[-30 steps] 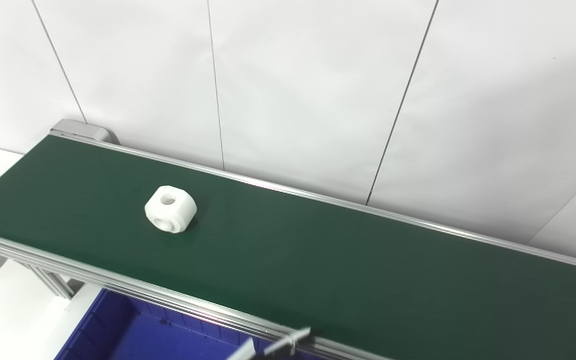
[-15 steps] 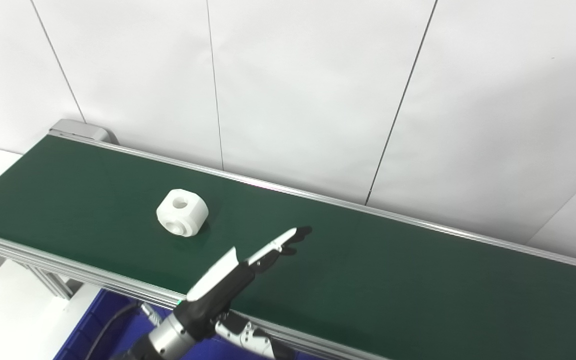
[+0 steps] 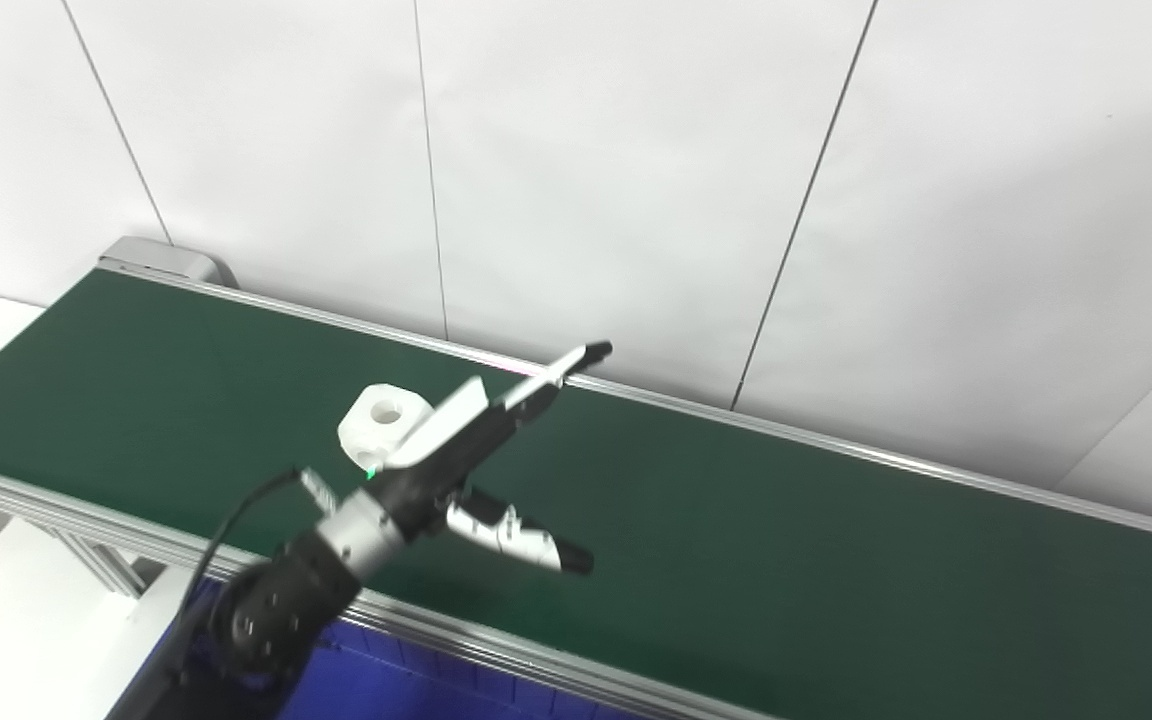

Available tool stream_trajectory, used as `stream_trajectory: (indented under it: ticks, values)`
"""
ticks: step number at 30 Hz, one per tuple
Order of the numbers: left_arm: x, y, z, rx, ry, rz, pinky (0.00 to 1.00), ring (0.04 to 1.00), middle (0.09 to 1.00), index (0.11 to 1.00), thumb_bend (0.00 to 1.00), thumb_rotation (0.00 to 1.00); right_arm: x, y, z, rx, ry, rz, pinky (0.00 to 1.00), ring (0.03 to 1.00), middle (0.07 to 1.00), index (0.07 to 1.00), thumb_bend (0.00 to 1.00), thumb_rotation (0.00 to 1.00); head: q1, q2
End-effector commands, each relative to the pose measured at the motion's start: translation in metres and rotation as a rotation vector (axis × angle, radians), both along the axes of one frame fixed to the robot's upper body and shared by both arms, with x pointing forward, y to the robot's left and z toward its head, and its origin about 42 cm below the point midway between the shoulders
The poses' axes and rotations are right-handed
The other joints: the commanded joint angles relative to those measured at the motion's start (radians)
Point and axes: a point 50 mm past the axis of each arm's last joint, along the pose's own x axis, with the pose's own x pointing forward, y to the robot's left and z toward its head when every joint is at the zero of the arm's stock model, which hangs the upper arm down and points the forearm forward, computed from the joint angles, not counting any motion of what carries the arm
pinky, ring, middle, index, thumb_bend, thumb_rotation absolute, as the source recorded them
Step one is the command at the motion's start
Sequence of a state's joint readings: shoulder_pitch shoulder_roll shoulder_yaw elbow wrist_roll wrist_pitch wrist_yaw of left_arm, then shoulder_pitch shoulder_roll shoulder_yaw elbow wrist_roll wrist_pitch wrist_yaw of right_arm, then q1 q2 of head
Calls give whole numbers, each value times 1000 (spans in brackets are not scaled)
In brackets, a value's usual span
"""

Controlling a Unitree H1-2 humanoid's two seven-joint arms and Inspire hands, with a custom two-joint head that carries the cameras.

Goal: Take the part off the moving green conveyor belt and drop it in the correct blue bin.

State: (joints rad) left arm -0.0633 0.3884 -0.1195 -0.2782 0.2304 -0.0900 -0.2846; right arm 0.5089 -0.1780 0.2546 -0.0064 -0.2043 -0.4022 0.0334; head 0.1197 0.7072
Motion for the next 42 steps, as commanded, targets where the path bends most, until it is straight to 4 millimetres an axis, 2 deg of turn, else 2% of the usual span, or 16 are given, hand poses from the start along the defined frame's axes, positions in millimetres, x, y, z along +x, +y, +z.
stream_trajectory:
  ticks: [1,10,15,18,32,38,41,42]
  values:
    - [12,9,13,50,-39,13,965,1000,1000,1000,780,378,2,0,9,24,-50,12,964,983,1000,1000,846,552,7,9]
    - [49,30,21,348,-10,114,878,987,1000,1000,855,254,5,0,12,22,-60,12,964,984,1000,1000,847,583,25,24]
    - [66,38,17,490,5,132,943,979,1000,994,903,149,6,-1,12,25,-70,11,963,977,994,1000,842,588,34,24]
    - [72,42,13,546,20,136,988,994,1000,987,941,127,7,-1,13,26,-69,10,966,978,993,1000,838,588,37,24]
    - [84,53,-5,789,141,149,1000,1000,1000,958,991,114,6,-1,14,49,-67,-9,964,973,988,1000,844,575,51,24]
    - [83,54,-22,841,214,135,1000,1000,1000,925,955,8,5,-1,16,45,-64,-13,963,972,986,1000,847,582,52,28]
    - [83,55,-34,838,171,148,1000,1000,1000,907,930,1,4,-2,16,45,-61,-19,963,972,990,1000,850,583,52,31]
    - [83,55,-37,829,154,155,928,953,957,868,860,0,4,-2,17,45,-60,-20,962,972,991,1000,850,584,52,31]
